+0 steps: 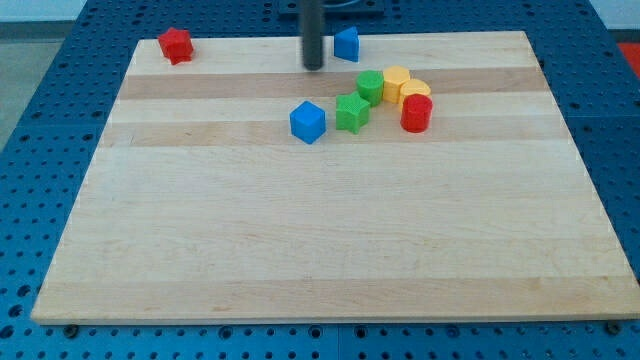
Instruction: Push the yellow heart with the red star towards top right of the board
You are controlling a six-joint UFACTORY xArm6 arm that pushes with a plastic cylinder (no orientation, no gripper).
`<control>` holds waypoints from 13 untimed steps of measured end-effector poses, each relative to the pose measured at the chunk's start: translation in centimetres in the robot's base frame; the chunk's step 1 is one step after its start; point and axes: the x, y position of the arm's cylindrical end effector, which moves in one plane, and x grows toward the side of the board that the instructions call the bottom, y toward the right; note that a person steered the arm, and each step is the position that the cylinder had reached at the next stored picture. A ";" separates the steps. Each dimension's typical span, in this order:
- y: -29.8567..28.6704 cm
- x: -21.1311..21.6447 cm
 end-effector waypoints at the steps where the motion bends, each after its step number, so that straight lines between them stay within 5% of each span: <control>1: -7.4 0.0; 3: -12.8 0.0; 5: -10.3 2.0; 8: 1.7 2.5; 13: -1.9 5.1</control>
